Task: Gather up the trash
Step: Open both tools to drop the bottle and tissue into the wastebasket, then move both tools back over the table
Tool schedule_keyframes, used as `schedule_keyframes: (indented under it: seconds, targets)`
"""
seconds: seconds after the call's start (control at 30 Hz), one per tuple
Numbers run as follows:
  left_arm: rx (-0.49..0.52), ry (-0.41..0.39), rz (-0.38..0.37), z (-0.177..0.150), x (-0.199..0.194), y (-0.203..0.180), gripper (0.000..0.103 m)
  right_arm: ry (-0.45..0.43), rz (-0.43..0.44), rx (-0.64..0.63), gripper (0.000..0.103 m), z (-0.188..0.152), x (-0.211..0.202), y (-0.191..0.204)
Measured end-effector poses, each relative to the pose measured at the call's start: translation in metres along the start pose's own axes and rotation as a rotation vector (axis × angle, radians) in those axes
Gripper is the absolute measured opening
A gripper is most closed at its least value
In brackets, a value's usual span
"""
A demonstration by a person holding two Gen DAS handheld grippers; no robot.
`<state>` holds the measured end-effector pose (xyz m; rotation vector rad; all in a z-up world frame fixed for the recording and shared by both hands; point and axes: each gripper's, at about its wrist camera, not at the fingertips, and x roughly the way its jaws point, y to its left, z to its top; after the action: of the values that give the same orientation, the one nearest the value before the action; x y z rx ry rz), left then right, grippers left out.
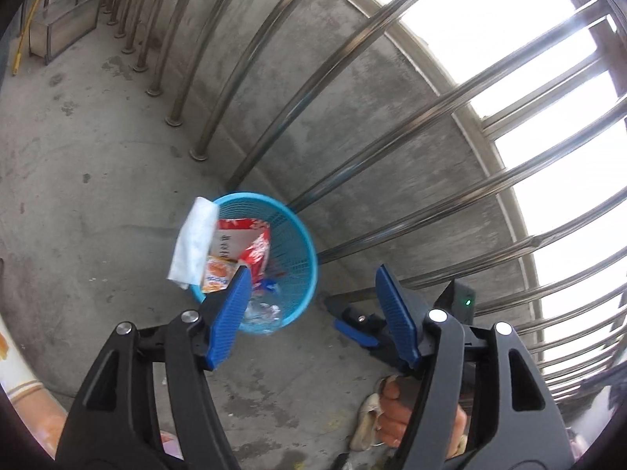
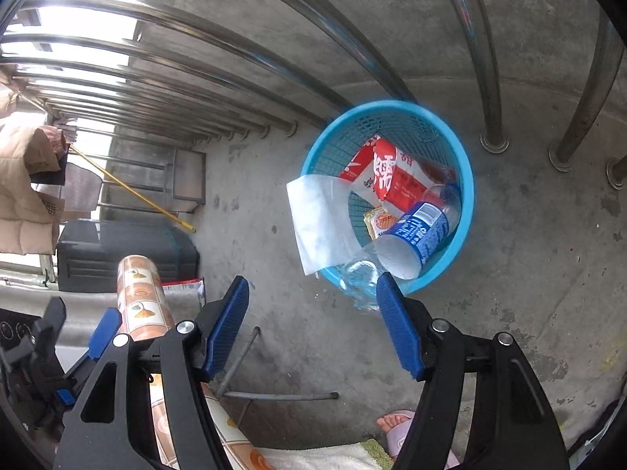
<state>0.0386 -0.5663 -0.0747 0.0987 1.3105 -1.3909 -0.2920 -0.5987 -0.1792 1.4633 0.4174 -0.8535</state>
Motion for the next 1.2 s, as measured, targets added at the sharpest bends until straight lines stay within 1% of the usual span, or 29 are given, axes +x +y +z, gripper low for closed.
schedule_keyframes:
  seconds: [0.1,0.17,0.23,0.3,0.33,0.43,0.5,0.57,0.6,0.63,0.67,0.77,0.87,0.9,0.93,0.97,1.0,1.07,1.2]
  targets:
    - [-0.024,-0.008,-0.016,0.001,-0.007,-0.004,0.062,-0.011,-0.008,-0.046,0.066,-0.004,-0.007,0.008]
    - [-0.008,-0.015,-0.001,0.0,-0.019,-0.007,0.064,-0.005,-0.022,-0.1,0.066,-0.006,-0.004,0.017]
    - [0.022,-0.023,0.023,-0.001,-0.035,-0.009,0.067,0.025,-0.03,-0.159,0.066,-0.008,0.01,0.029]
    - [0.063,-0.032,0.087,-0.006,-0.057,-0.01,0.07,0.073,-0.034,-0.189,0.066,-0.008,0.032,0.039]
    - [0.091,-0.036,0.127,-0.011,-0.072,-0.011,0.073,0.097,-0.033,-0.201,0.066,-0.007,0.043,0.043]
    - [0.166,-0.05,0.246,-0.026,-0.116,-0.007,0.079,0.165,-0.066,-0.218,0.066,-0.002,0.09,0.053]
    - [0.199,-0.071,0.308,-0.041,-0.152,0.001,0.082,0.199,-0.09,-0.221,0.062,0.003,0.122,0.057]
    - [0.202,-0.103,0.344,-0.055,-0.188,0.015,0.083,0.217,-0.139,-0.227,0.057,0.009,0.157,0.057]
    - [0.19,-0.123,0.363,-0.063,-0.205,0.024,0.083,0.219,-0.158,-0.224,0.056,0.012,0.168,0.056]
    - [0.17,-0.143,0.383,-0.072,-0.223,0.033,0.084,0.219,-0.18,-0.221,0.051,0.016,0.182,0.056]
    - [0.141,-0.162,0.405,-0.082,-0.241,0.043,0.084,0.219,-0.194,-0.217,0.05,0.018,0.192,0.055]
    - [0.041,-0.217,0.438,-0.112,-0.287,0.073,0.084,0.232,-0.208,-0.194,0.046,0.025,0.22,0.054]
    - [-0.065,-0.276,0.496,-0.141,-0.324,0.102,0.084,0.226,-0.262,-0.212,0.042,0.028,0.24,0.054]
    - [-0.094,-0.296,0.519,-0.15,-0.333,0.109,0.084,0.225,-0.281,-0.218,0.037,0.027,0.244,0.054]
    - [-0.118,-0.315,0.541,-0.157,-0.341,0.115,0.084,0.224,-0.289,-0.22,0.03,0.027,0.248,0.053]
    - [-0.143,-0.334,0.556,-0.165,-0.35,0.123,0.084,0.225,-0.292,-0.225,0.026,0.026,0.25,0.054]
    - [-0.169,-0.349,0.566,-0.171,-0.356,0.13,0.084,0.227,-0.294,-0.233,0.023,0.025,0.252,0.054]
    - [-0.216,-0.366,0.579,-0.179,-0.367,0.143,0.084,0.226,-0.286,-0.25,0.013,0.023,0.255,0.056]
    - [-0.267,-0.397,0.583,-0.191,-0.378,0.157,0.084,0.207,-0.315,-0.303,0.01,0.021,0.256,0.063]
